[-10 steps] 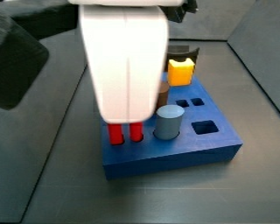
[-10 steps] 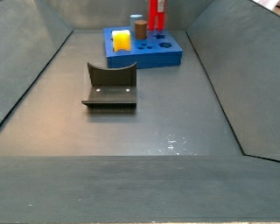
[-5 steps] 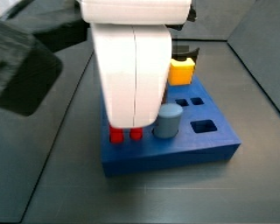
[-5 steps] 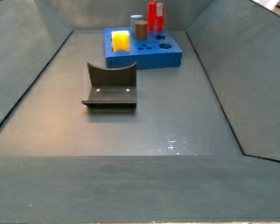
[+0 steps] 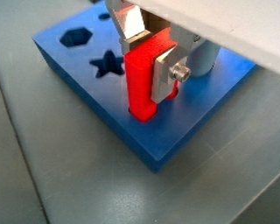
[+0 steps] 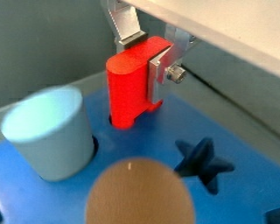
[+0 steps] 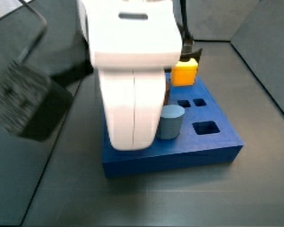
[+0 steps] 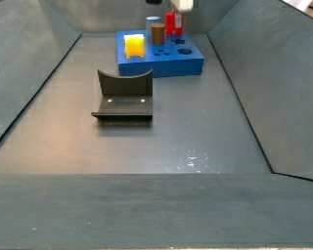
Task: Pick up the square-circle object. Move up. Place the square-circle object on the fixture. Regrasp the square-circle object. Move to above the board. Insert the square-circle object.
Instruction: Insert the square-circle object.
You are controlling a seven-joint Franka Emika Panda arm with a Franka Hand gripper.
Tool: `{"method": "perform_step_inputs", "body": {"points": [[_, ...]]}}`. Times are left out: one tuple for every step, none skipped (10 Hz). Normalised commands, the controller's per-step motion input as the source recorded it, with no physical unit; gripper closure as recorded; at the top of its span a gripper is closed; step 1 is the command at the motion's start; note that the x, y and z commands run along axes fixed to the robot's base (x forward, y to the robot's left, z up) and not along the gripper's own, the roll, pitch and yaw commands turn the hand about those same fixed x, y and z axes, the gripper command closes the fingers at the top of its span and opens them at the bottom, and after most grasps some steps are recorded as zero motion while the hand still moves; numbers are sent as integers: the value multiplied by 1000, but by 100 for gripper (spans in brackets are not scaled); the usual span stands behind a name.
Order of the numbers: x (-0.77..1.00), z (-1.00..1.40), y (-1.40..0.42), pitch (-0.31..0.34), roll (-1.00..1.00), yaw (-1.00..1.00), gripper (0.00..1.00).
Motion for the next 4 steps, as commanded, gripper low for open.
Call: {"method": "perform_step_inputs", "body": {"points": [[129,-1000,106,0,0,54,100],[74,-1000,94,-13,11,129,100],[-29,-11,0,-70,-3,0,100],[0,0,0,0,0,0,100]]}}
